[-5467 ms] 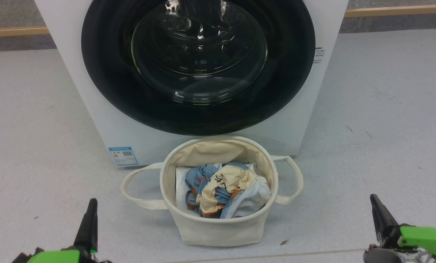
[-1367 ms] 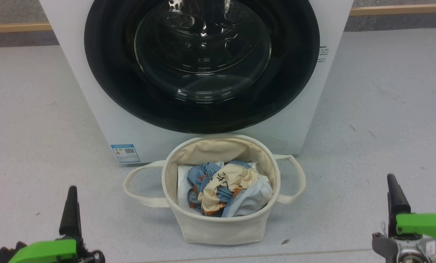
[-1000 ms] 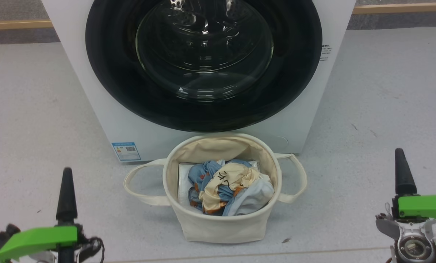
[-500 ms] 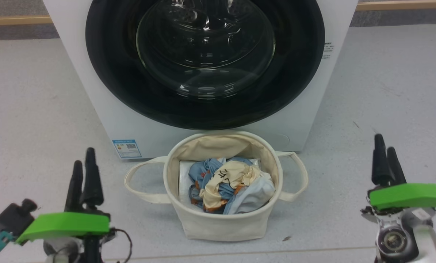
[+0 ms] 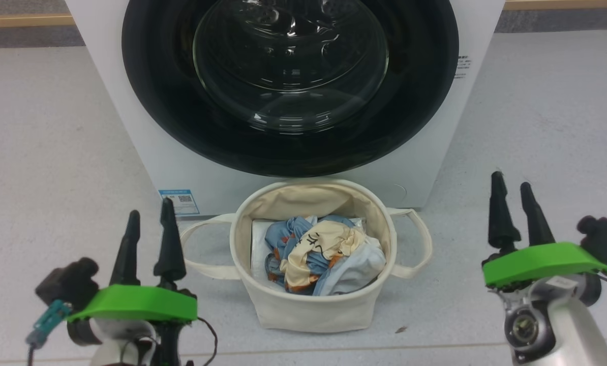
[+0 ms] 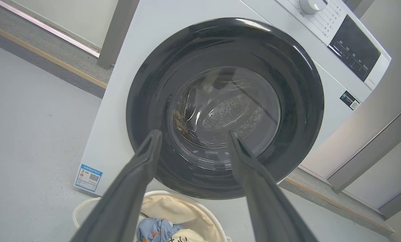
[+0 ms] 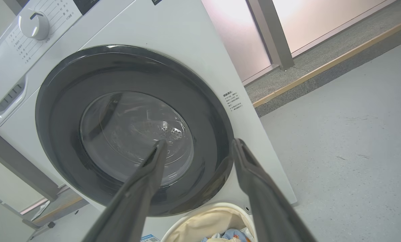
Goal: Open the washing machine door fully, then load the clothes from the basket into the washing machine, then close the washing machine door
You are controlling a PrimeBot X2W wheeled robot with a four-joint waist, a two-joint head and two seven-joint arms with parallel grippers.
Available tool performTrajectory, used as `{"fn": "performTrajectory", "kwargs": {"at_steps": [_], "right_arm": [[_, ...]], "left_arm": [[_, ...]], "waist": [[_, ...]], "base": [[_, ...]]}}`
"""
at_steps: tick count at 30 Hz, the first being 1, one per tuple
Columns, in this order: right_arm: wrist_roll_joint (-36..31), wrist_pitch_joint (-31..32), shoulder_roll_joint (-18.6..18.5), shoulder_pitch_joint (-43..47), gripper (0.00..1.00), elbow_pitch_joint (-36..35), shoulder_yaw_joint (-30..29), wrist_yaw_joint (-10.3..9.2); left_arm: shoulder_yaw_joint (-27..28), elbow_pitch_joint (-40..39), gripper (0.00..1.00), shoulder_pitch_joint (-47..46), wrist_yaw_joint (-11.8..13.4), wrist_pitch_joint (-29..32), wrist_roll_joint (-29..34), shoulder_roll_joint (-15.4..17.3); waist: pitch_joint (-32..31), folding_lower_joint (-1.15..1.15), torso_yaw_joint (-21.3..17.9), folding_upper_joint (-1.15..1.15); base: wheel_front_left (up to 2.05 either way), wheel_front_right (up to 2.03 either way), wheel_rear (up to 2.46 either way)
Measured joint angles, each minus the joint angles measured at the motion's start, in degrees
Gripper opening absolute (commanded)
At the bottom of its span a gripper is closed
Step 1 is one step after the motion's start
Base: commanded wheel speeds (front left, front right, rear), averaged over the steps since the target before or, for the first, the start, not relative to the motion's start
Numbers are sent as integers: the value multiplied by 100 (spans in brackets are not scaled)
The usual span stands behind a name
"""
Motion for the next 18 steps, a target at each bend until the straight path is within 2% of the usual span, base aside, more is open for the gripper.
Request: {"fn": "performTrajectory", "kwargs": {"at_steps": [18], "right_arm": [[-1195,-291,-24,-4,100,563,375,3]], "left_arm": [[-525,866,100,-250,475,-279,1167,10]], "waist": [[-32,0,92,0]], "base": [[0,0,0]]}}
